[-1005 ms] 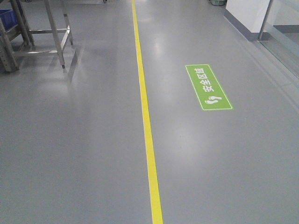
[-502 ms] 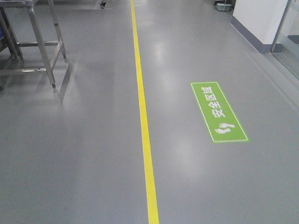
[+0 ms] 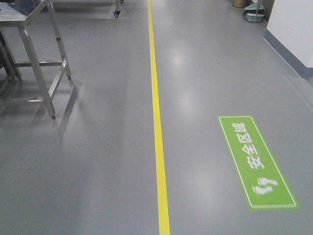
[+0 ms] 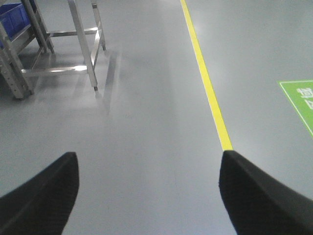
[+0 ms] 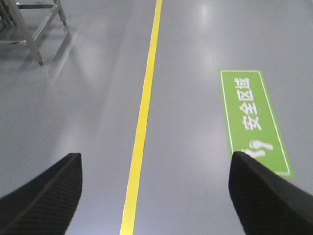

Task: Move and align brake pads A on conveyor
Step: 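Drive along the yellow floor line past the green floor sign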

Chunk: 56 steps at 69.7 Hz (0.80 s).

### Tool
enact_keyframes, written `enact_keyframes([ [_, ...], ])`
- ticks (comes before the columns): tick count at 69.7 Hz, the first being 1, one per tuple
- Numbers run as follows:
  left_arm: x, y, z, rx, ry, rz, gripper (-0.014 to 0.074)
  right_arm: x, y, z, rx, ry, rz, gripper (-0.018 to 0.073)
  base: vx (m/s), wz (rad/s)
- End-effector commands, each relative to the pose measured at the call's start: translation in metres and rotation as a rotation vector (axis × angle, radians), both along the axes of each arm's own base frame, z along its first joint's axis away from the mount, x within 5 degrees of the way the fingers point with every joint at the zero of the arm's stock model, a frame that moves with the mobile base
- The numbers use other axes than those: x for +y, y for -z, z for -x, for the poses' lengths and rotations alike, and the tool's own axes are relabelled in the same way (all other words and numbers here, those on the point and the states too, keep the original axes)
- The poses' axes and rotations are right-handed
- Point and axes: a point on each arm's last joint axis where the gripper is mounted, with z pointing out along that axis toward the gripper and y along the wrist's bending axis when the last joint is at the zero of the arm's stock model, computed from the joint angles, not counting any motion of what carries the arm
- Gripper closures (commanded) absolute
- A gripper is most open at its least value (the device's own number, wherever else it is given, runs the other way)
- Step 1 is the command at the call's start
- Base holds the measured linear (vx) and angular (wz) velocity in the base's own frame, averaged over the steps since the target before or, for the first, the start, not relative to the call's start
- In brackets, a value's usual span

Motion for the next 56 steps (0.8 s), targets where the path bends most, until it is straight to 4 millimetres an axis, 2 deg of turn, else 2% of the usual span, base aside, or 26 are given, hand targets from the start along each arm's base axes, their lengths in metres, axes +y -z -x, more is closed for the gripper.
enact_keyframes([
  [1,-0.0006,-0.0129,-0.0024,-0.084,0.009,-0.002,0.0042,-0.0007,-0.0128,-0.0029,-0.082,0.005,0.006,-0.0019,0.82,0.08],
  [56,-0.0007,-0.0129,-0.0029,-0.083,0.009,-0.002,0.0042,-0.0006,-0.013,-0.003,-0.085,0.005,0.005,-0.0019,0.84,0.02],
])
